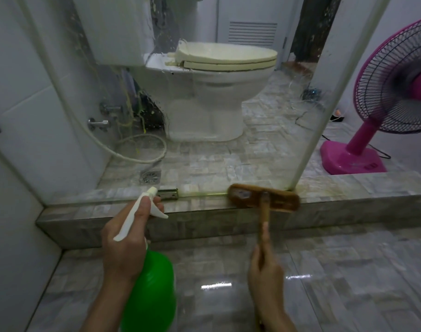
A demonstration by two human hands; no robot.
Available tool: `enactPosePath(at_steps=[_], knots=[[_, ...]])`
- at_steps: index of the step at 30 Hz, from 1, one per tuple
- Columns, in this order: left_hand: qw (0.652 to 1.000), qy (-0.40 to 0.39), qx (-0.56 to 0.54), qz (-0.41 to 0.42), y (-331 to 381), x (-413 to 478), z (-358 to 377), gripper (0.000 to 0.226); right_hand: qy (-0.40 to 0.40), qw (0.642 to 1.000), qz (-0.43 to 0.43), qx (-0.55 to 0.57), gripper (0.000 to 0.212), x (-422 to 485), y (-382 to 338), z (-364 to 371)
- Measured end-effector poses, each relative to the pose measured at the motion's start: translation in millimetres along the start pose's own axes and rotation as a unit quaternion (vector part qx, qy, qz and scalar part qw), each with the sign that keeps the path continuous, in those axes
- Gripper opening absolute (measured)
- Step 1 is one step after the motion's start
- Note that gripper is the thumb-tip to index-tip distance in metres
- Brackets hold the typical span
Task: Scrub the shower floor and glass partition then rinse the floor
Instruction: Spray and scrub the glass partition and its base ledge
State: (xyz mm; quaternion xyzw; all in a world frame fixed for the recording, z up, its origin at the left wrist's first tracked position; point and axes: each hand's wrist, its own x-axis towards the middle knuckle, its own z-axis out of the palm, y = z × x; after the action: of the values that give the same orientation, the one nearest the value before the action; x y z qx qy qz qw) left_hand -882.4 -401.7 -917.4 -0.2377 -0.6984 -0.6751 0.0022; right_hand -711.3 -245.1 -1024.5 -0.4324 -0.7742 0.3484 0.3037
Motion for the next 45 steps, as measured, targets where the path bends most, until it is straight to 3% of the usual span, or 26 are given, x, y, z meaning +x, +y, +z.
enactPosePath(at_steps=[2,4,10,13,16,19,21,23,26,29,33,37,39,42,45], knots=[[1.000,0.002,-0.008,0.006,1,1,2,0.032,-0.085,0.994,-0.067,-0.004,0.067,-7,-10,19],[1.000,0.008,-0.027,0.008,4,4,2,0.034,-0.121,0.987,-0.101,-0.017,0.067,-7,-12,27],[0.999,0.016,-0.037,0.022,13,3,2,0.033,-0.024,0.998,-0.055,0.005,0.071,3,15,0],[0.999,0.031,-0.037,0.015,14,-1,-9,0.031,-0.032,0.987,-0.139,-0.077,0.073,11,6,-10],[0.998,0.059,-0.022,0.014,15,-5,-28,0.033,-0.114,0.940,-0.282,-0.154,0.081,32,-42,16],[0.997,0.074,0.010,0.013,20,-6,-43,0.039,-0.070,0.855,-0.455,-0.241,0.091,55,-132,62],[0.995,0.093,0.019,0.004,28,-7,-52,0.052,-0.066,0.823,-0.495,-0.270,0.094,71,-159,67],[0.994,0.110,0.014,0.000,33,-8,-59,0.060,-0.100,0.830,-0.472,-0.279,0.103,79,-135,41],[0.991,0.134,0.001,0.011,31,-7,-77,0.056,-0.129,0.853,-0.409,-0.297,0.121,73,-58,-13],[0.987,0.159,0.005,0.014,30,-10,-95,0.057,-0.154,0.875,-0.318,-0.332,0.118,61,-36,-23],[0.978,0.206,0.017,0.011,22,-16,-116,0.046,-0.229,0.815,-0.383,-0.369,0.108,36,-109,35],[0.971,0.236,0.037,-0.004,19,-19,-128,0.049,-0.282,0.776,-0.466,-0.317,0.076,14,-215,125],[0.970,0.241,0.039,-0.001,18,-20,-134,0.034,-0.284,0.759,-0.495,-0.312,0.070,10,-243,149],[0.969,0.242,0.056,0.008,12,-23,-146,0.029,-0.291,0.754,-0.485,-0.333,0.084,24,-214,135],[0.968,0.240,0.078,0.013,11,-23,-155,0.030,-0.234,0.808,-0.437,-0.317,0.116,39,-133,77]])
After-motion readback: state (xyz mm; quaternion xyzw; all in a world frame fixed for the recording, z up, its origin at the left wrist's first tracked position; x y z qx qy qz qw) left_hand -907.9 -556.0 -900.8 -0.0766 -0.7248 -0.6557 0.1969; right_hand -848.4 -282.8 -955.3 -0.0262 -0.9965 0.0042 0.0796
